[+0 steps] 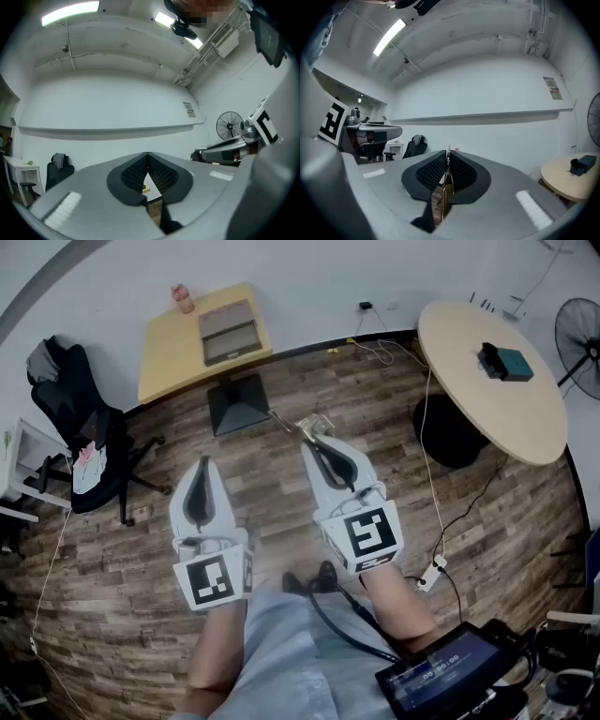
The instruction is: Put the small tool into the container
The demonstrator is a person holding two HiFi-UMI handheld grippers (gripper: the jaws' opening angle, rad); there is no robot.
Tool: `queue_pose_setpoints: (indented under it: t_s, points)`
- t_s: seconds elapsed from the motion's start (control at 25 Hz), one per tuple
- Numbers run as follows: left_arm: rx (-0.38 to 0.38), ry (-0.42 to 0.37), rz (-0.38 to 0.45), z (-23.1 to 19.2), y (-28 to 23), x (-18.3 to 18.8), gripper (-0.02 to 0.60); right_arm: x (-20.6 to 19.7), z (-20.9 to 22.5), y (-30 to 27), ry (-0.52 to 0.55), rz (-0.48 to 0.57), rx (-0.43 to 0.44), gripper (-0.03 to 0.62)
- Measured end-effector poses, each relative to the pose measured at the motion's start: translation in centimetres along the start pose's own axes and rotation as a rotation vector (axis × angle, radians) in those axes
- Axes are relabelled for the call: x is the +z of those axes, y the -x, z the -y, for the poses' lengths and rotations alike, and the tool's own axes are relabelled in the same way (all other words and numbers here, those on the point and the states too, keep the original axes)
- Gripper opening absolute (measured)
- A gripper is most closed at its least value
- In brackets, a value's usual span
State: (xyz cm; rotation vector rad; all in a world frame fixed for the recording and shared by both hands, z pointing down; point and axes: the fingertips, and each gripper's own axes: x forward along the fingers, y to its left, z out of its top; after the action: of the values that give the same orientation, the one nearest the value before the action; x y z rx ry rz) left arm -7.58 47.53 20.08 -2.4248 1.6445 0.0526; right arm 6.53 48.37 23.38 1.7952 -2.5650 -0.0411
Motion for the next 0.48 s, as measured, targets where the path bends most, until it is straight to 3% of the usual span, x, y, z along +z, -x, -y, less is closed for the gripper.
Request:
queue_pose_setpoints:
  t_s: [0.48]
  points:
    - [0.018, -0.012, -0.017, 2.6, -0.4, -0.4, 0.009, -1.0, 2.7, 1.3, -0.031, 0.007, 0.023, 0.028]
